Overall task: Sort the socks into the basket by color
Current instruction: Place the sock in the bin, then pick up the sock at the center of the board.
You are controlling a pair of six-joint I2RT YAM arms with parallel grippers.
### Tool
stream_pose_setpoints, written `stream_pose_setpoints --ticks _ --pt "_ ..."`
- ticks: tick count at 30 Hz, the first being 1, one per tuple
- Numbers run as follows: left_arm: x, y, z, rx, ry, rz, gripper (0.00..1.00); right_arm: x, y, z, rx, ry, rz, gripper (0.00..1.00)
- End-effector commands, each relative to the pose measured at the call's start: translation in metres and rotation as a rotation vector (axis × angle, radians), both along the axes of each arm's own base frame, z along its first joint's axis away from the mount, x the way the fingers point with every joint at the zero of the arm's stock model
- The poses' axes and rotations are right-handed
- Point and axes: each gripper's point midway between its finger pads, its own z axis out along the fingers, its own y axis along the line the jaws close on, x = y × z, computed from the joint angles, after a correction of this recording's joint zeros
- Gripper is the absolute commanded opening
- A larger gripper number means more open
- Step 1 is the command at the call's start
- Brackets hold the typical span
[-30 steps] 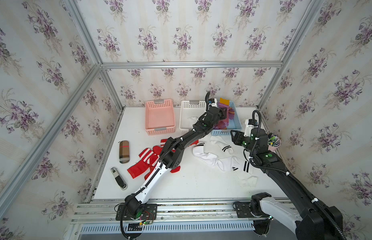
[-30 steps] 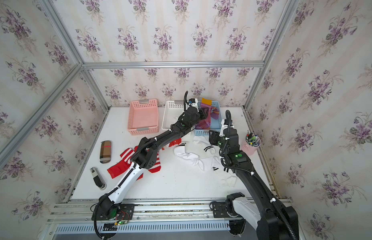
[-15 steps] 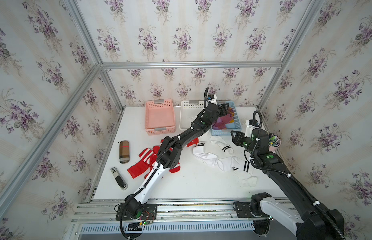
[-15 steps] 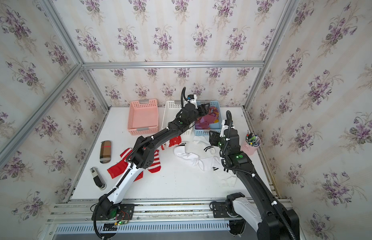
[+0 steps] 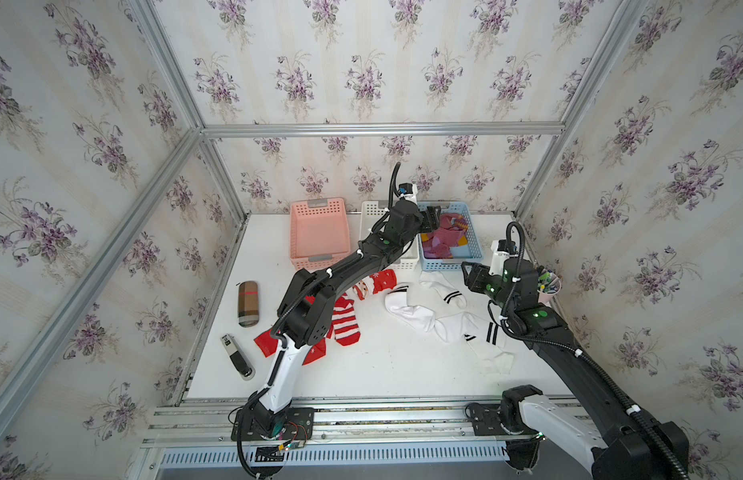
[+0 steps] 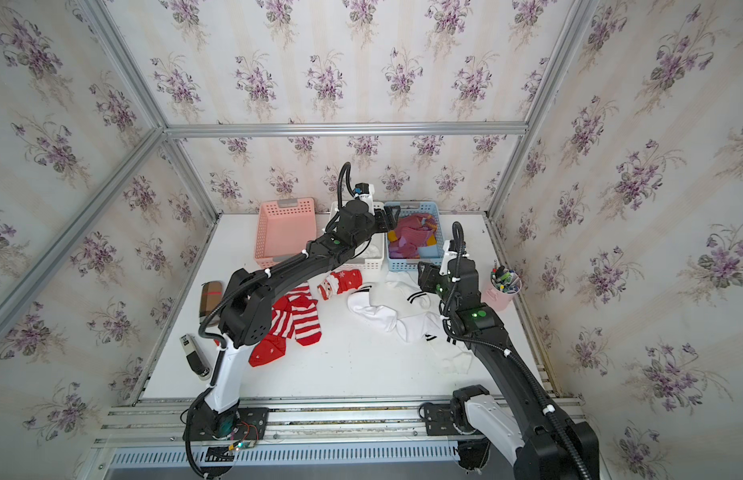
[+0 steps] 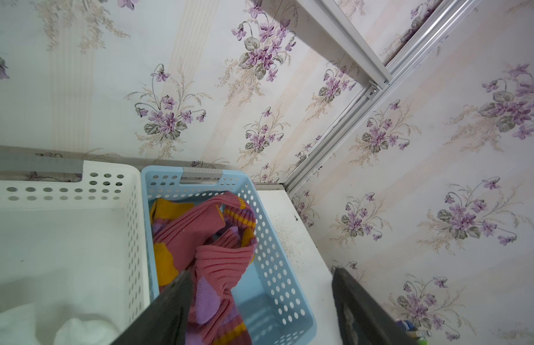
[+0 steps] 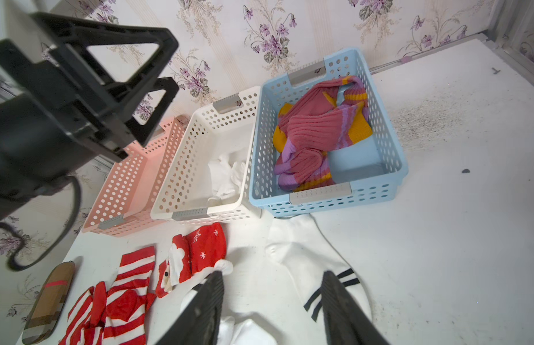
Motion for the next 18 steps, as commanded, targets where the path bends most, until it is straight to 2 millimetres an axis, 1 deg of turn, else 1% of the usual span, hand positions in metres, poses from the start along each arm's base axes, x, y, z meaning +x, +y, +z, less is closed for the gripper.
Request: stream_pose_setpoints --ticks 1,5,10,13,15,16,18 --pt "-0.016 0.02 0.002 0.094 0.005 0.012 0.75 0.0 0.006 0.001 0.026 -0.008 0.024 0.55" --pt "-0.047 0.051 -0.004 0.191 0.068 0.019 0.75 0.001 0.011 -0.007 0.038 0.023 0.05 0.54" --pt "-0.095 0.102 -0.02 0.33 0.15 0.028 0.77 -0.003 0.014 -0.017 0.049 0.05 0.058 0.54" --pt "-0.123 0.133 -0.032 0.376 0.205 0.026 0.78 -0.005 0.016 -0.022 0.058 0.068 0.071 0.55" --pt "-0.14 0.152 -0.04 0.376 0.236 0.008 0.79 -0.006 0.019 -0.028 0.055 0.093 0.082 0.55" --pt "-0.148 0.165 -0.046 0.37 0.261 0.011 0.78 -0.007 0.019 -0.033 0.052 0.11 0.083 0.54" --pt "-0.166 0.19 -0.05 0.364 0.284 0.036 0.79 -0.009 0.022 -0.038 0.049 0.125 0.091 0.54"
